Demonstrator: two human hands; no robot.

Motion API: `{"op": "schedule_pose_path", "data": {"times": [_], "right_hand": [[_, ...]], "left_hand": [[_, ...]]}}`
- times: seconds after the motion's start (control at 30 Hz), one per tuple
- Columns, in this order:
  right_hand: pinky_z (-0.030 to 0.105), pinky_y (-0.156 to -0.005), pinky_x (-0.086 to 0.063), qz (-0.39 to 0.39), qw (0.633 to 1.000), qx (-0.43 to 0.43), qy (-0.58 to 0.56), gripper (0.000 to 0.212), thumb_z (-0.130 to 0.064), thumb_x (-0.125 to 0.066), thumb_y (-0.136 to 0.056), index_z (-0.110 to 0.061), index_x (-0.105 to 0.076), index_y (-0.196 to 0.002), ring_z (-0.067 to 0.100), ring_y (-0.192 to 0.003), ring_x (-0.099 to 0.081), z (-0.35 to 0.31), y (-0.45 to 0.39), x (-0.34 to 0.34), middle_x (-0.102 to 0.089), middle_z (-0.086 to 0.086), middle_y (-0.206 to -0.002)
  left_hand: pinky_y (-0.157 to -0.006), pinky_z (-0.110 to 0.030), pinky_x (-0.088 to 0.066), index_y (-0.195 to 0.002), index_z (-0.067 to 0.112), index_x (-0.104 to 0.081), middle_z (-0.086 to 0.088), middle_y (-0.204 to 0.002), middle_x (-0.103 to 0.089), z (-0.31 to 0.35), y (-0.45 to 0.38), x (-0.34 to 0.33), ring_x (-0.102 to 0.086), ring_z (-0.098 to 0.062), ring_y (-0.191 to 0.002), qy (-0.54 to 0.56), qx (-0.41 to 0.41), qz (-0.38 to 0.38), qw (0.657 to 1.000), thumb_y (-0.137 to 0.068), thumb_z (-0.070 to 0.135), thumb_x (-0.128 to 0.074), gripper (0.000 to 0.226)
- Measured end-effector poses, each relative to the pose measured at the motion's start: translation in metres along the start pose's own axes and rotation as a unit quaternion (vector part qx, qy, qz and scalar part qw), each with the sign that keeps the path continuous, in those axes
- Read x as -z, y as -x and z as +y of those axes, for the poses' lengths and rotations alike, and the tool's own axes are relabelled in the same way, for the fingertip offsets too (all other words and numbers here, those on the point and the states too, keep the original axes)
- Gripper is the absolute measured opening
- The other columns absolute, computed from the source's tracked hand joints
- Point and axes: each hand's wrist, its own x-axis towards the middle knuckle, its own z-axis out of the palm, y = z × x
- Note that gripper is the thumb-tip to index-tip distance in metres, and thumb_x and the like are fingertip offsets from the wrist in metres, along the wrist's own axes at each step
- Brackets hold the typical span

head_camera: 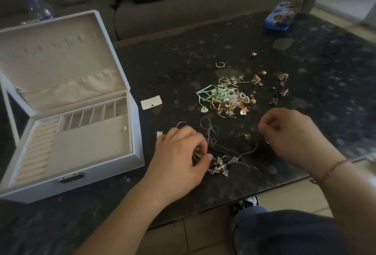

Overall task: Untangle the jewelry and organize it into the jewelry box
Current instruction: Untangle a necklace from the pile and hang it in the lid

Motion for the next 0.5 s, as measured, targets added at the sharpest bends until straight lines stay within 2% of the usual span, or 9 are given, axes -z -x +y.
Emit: {"op": "schedule_pose_path", "data": {"times": [0.07,0.17,0.2,0.27,0.33,0.37,0.43,0.5], "right_hand": [[0.024,-0.065,-0.044,0.0,0.999,-0.007,0.038,0.004,-0.025,-0.059,-0.094,-0.028,-0.06,-0.096,0.013,-0.081,-0.058,0.002,0.001,0.001,-0.065,-0.004,-0.094],[0.039,-0.086,-0.049,0.028,0.99,0.031,0.137,0.023,-0.029,-0.057,-0.093,-0.03,-0.061,-0.115,0.024,-0.105,-0.054,0.001,0.011,0.0,-0.06,-0.003,-0.11],[0.04,-0.088,-0.048,0.043,0.985,0.064,0.152,0.022,-0.03,-0.057,-0.092,-0.032,-0.063,-0.114,0.023,-0.11,-0.051,-0.004,0.018,0.002,-0.057,-0.005,-0.112],[0.034,-0.082,-0.048,0.04,0.98,0.12,0.155,0.014,-0.034,-0.056,-0.092,-0.038,-0.063,-0.103,0.016,-0.107,-0.047,-0.017,0.034,0.008,-0.051,-0.012,-0.106],[0.027,-0.074,-0.049,-0.014,0.974,0.145,0.172,0.006,-0.042,-0.055,-0.091,-0.04,-0.061,-0.092,0.007,-0.094,-0.051,-0.027,0.047,0.012,-0.051,-0.019,-0.095],[0.026,-0.073,-0.05,-0.056,0.973,0.143,0.174,0.009,-0.047,-0.056,-0.09,-0.04,-0.062,-0.091,0.005,-0.089,-0.054,-0.03,0.05,0.012,-0.054,-0.02,-0.09],[0.028,-0.078,-0.054,-0.132,0.967,0.132,0.173,0.015,-0.054,-0.056,-0.09,-0.041,-0.063,-0.095,0.002,-0.087,-0.057,-0.031,0.048,0.01,-0.059,-0.02,-0.086],[0.029,-0.082,-0.054,-0.169,0.962,0.123,0.173,0.016,-0.055,-0.055,-0.091,-0.042,-0.062,-0.093,0.002,-0.089,-0.059,-0.027,0.043,0.006,-0.061,-0.02,-0.086]], "left_hand": [[-0.096,-0.03,-0.036,-0.092,0.039,-0.055,0.023,-0.104,-0.049,0.003,0.002,-0.001,-0.043,-0.001,-0.105,0.011,0.014,0.012,1.0,-0.087,0.04,-0.066,0.012],[-0.097,-0.027,-0.032,-0.1,0.038,-0.062,0.025,-0.107,-0.05,0.007,0.008,-0.004,-0.04,-0.001,-0.108,0.009,0.011,0.005,1.0,-0.087,0.041,-0.068,0.015],[-0.097,-0.027,-0.03,-0.102,0.038,-0.063,0.025,-0.107,-0.05,0.008,0.009,-0.006,-0.039,-0.001,-0.108,0.006,0.01,0.005,1.0,-0.087,0.045,-0.066,0.017],[-0.099,-0.03,-0.03,-0.104,0.04,-0.064,0.025,-0.107,-0.05,0.009,0.01,-0.011,-0.038,-0.002,-0.109,-0.005,0.012,0.009,1.0,-0.085,0.055,-0.06,0.024],[-0.1,-0.033,-0.031,-0.103,0.04,-0.064,0.025,-0.106,-0.051,0.01,0.01,-0.015,-0.039,-0.003,-0.11,-0.016,0.013,0.012,1.0,-0.082,0.061,-0.054,0.031],[-0.099,-0.034,-0.032,-0.102,0.04,-0.064,0.025,-0.105,-0.051,0.011,0.01,-0.016,-0.04,-0.004,-0.11,-0.021,0.012,0.01,1.0,-0.08,0.062,-0.053,0.032],[-0.099,-0.036,-0.032,-0.1,0.04,-0.063,0.024,-0.104,-0.052,0.01,0.01,-0.019,-0.041,-0.005,-0.11,-0.033,0.006,0.009,0.999,-0.079,0.061,-0.055,0.03],[-0.099,-0.036,-0.031,-0.097,0.039,-0.063,0.024,-0.104,-0.052,0.009,0.011,-0.02,-0.041,-0.006,-0.111,-0.035,0.006,0.012,0.999,-0.08,0.058,-0.061,0.026]]}}
